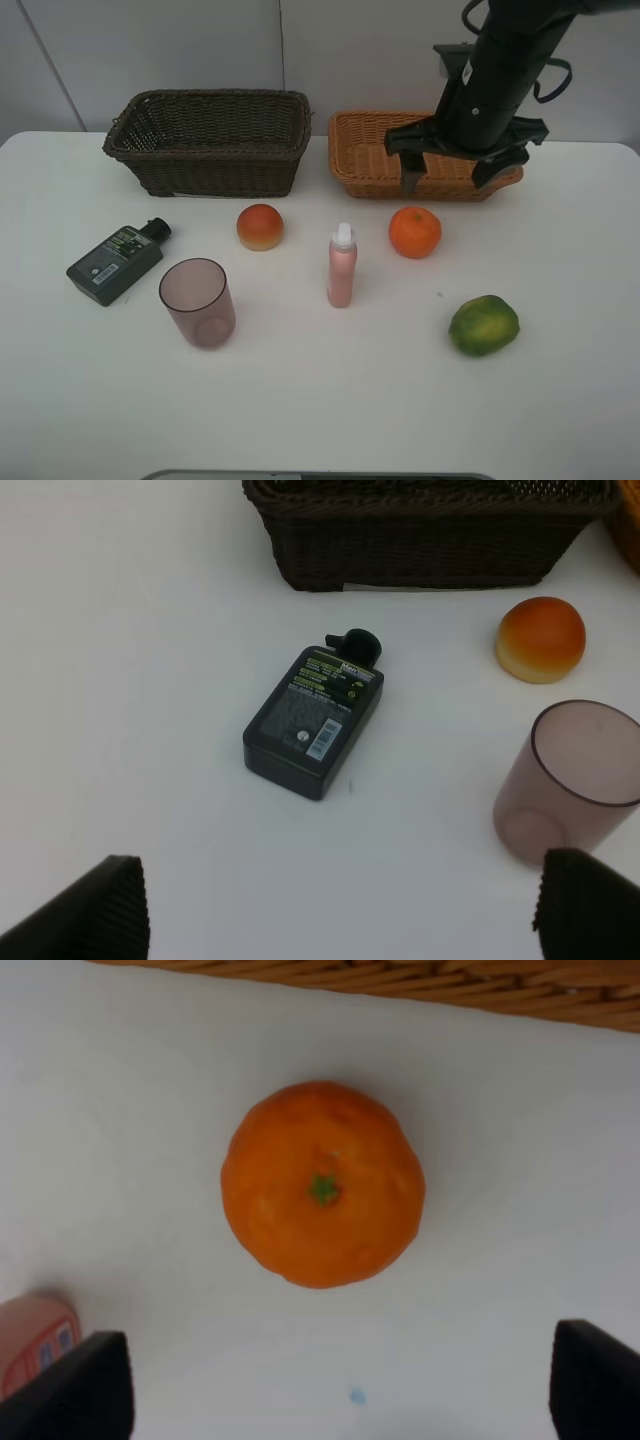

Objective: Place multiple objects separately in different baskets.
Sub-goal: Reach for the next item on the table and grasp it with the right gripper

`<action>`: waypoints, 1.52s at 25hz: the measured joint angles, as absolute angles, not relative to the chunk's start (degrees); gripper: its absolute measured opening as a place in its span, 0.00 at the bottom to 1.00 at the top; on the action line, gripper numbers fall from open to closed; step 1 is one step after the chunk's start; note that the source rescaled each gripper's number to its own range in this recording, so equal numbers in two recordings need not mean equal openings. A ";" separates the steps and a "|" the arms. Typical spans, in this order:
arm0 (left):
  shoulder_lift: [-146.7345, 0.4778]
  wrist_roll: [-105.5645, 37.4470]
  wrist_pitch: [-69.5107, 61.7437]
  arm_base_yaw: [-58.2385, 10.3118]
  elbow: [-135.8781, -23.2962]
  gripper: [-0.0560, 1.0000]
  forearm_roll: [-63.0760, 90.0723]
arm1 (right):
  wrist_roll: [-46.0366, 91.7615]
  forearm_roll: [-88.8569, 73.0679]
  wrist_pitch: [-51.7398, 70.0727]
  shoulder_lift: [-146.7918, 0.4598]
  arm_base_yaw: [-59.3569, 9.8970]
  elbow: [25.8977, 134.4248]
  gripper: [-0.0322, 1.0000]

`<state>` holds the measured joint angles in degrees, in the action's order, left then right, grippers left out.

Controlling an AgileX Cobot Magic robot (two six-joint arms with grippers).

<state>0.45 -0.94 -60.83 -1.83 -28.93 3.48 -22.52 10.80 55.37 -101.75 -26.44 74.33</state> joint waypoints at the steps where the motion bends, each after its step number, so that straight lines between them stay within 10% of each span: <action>1: 0.45 -0.94 -60.83 -1.83 -28.93 0.99 3.48 | -22.52 10.80 55.24 -101.75 -26.44 74.33 0.88; 38: 0.45 -0.94 -60.83 -1.83 -28.93 0.99 3.48 | -32.14 13.21 42.90 -114.48 -24.07 74.44 0.88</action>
<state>0.45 -0.94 -60.83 -1.83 -28.93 3.48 -32.14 13.21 42.90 -114.48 -24.07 74.44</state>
